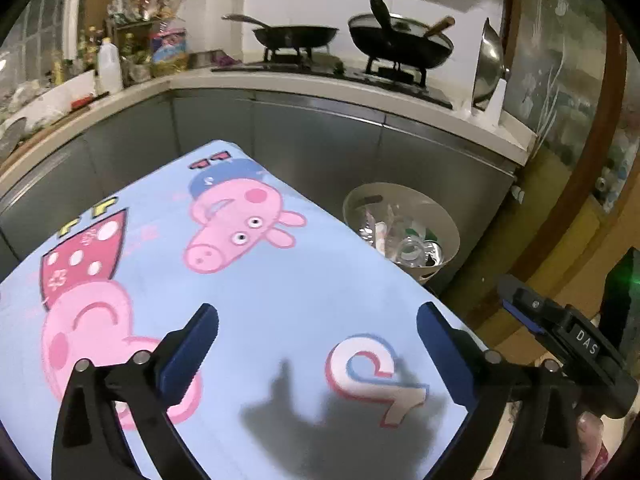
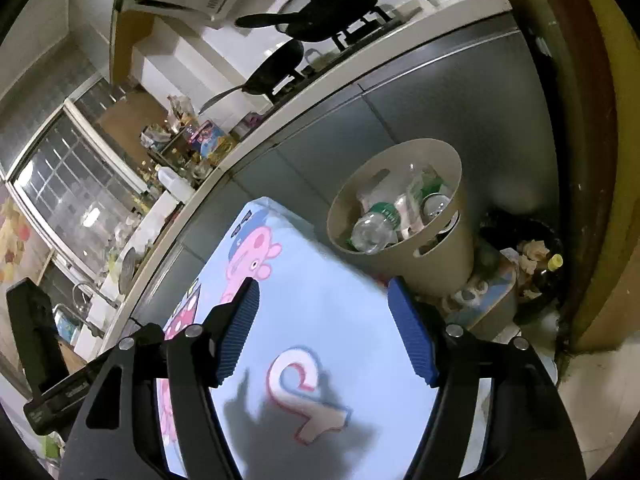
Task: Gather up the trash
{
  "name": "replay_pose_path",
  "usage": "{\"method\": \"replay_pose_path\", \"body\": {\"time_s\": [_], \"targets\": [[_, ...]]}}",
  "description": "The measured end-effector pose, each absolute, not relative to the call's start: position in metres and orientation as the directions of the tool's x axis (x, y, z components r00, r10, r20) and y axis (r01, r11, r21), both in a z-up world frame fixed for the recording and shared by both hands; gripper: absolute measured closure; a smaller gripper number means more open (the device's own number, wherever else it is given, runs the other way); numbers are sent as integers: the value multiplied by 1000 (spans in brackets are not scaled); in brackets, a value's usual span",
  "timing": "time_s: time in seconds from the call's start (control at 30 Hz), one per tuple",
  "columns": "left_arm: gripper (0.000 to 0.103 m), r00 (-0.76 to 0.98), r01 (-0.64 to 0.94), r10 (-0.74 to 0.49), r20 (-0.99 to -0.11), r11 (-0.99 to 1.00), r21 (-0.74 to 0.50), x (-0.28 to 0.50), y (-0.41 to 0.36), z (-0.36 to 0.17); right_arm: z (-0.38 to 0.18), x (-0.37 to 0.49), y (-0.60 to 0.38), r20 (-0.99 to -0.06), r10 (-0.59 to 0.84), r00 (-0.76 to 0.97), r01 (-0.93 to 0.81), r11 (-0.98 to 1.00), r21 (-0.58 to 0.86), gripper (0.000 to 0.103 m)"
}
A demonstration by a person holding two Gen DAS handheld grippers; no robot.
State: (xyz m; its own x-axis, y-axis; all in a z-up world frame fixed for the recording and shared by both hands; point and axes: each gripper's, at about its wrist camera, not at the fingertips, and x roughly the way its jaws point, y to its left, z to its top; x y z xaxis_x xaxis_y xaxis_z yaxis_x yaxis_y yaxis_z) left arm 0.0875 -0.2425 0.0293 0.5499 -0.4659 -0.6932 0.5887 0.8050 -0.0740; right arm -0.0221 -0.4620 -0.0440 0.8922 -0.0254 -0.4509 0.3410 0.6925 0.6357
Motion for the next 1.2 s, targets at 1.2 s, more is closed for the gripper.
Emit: {"method": "replay_pose_path", "body": {"time_s": [1.2], "targets": [[4,672,472,-382,-634,881,-30,49,-170,66,18,-53,-393,-405,-134,904,363,741,565,7]]}}
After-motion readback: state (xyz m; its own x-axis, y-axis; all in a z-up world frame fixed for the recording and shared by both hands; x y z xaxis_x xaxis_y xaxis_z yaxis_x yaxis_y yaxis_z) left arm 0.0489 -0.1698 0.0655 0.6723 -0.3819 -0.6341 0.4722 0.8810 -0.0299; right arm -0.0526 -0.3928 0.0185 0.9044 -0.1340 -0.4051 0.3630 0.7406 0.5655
